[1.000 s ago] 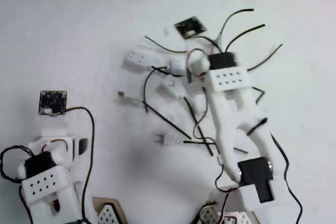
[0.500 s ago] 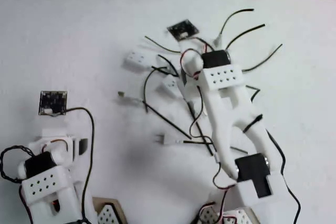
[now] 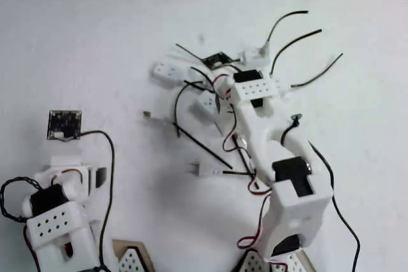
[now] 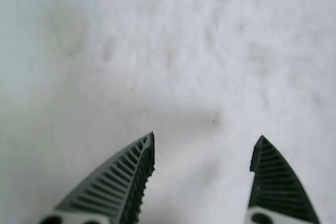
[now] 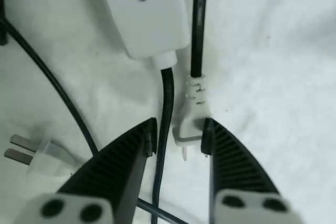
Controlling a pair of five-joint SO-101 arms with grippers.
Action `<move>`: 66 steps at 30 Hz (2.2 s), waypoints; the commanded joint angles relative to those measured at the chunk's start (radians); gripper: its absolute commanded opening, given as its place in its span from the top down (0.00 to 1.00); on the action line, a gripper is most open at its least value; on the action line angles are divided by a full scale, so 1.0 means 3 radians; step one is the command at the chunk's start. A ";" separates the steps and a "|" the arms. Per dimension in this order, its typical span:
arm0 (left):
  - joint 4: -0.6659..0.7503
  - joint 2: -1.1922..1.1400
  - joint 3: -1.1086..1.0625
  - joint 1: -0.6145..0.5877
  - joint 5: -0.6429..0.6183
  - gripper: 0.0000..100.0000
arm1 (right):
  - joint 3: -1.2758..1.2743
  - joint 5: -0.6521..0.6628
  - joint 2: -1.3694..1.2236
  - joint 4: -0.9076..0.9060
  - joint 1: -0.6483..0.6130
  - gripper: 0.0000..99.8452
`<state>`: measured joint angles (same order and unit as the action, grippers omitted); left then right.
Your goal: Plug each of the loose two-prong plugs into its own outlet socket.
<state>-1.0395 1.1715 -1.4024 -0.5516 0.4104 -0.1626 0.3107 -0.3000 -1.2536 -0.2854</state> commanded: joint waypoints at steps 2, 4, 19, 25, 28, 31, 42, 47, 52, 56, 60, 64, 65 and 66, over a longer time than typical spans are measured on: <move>0.0066 0.0059 0.0020 -0.0013 0.0036 0.71 | 0.0010 0.0164 -0.0069 0.0018 0.0141 0.87; 0.0066 0.0059 0.0020 -0.0013 0.0036 0.71 | 0.0010 0.0169 -0.0095 0.0018 0.0187 0.87; 0.0066 0.0059 0.0020 -0.0013 0.0036 0.71 | 0.0097 0.0378 -0.0095 0.0054 0.0304 0.97; 0.0066 0.0059 0.0020 -0.0013 0.0036 0.71 | 0.0148 0.0353 -0.0100 -0.0059 0.0299 0.89; 0.0066 0.0059 0.0020 -0.0013 0.0036 0.71 | 0.0266 0.0271 -0.0120 -0.0095 0.0299 0.88; 0.0066 0.0059 0.0020 -0.0013 0.0036 0.71 | 0.0394 0.0041 -0.0125 -0.0095 0.0294 0.88; 0.0066 0.0059 0.0020 -0.0013 0.0036 0.71 | 0.0409 -0.0046 -0.0197 -0.0100 0.0345 0.88; 0.0066 0.0059 0.0020 -0.0013 0.0036 0.71 | 0.0435 -0.0026 -0.0371 -0.0100 0.0407 0.94; 0.0066 0.0059 0.0020 -0.0013 0.0036 0.71 | 0.0430 -0.0026 -0.0269 -0.0146 0.0432 0.96; 0.0066 0.0059 0.0020 -0.0013 0.0036 0.71 | 0.0430 -0.0026 -0.0105 -0.0325 0.0396 0.94; 0.0066 0.0059 0.0020 -0.0013 0.0036 0.71 | 0.0430 -0.0026 -0.0049 -0.0432 0.0396 0.90; 0.0066 0.0059 0.0020 -0.0013 0.0036 0.71 | 0.0430 -0.0026 -0.0049 -0.0448 0.0407 0.91; 0.0066 0.0059 0.0020 -0.0013 0.0036 0.71 | 0.0425 -0.0026 -0.0049 -0.0448 0.0407 0.92; 0.0066 0.0059 0.0020 -0.0013 0.0036 0.71 | 0.0414 -0.0026 -0.0049 -0.0448 0.0407 0.92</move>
<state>-1.0395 1.1715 -1.4024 -0.5516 0.4104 -0.0736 0.3046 -0.3751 -1.3763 -0.1657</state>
